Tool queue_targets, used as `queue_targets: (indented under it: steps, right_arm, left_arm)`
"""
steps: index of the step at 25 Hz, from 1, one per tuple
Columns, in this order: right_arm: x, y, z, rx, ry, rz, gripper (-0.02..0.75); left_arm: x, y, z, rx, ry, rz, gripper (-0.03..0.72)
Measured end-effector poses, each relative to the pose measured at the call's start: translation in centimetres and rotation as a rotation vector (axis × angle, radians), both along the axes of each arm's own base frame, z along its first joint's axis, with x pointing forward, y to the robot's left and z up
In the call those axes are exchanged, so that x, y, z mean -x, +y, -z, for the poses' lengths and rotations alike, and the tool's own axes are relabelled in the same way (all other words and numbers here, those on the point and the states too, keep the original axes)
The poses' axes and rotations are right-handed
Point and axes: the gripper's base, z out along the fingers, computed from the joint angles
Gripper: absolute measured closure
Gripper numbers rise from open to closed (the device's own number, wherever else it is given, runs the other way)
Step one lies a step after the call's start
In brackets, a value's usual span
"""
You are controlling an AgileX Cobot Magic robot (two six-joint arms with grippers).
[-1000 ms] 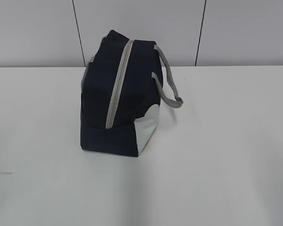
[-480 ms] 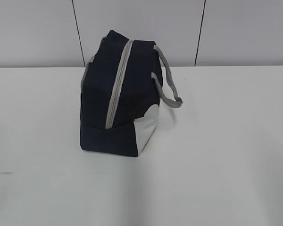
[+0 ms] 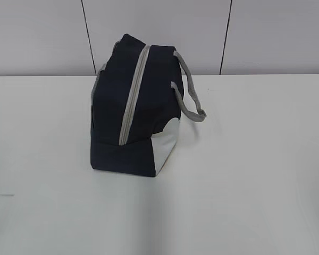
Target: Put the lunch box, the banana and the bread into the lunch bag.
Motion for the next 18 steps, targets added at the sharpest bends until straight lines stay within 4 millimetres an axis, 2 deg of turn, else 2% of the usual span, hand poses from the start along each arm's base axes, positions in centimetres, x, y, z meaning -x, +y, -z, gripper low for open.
queue_targets:
  steps: [6, 18]
  right_arm:
    - [1.6, 0.0, 0.0, -0.002, -0.104, 0.063, 0.36]
    - [1.6, 0.0, 0.0, -0.002, -0.109, 0.063, 0.36]
  left_arm:
    - [0.0, 0.0, 0.0, 0.0, 0.0, 0.0, 0.45]
    - [0.0, 0.0, 0.0, 0.0, 0.0, -0.032, 0.452]
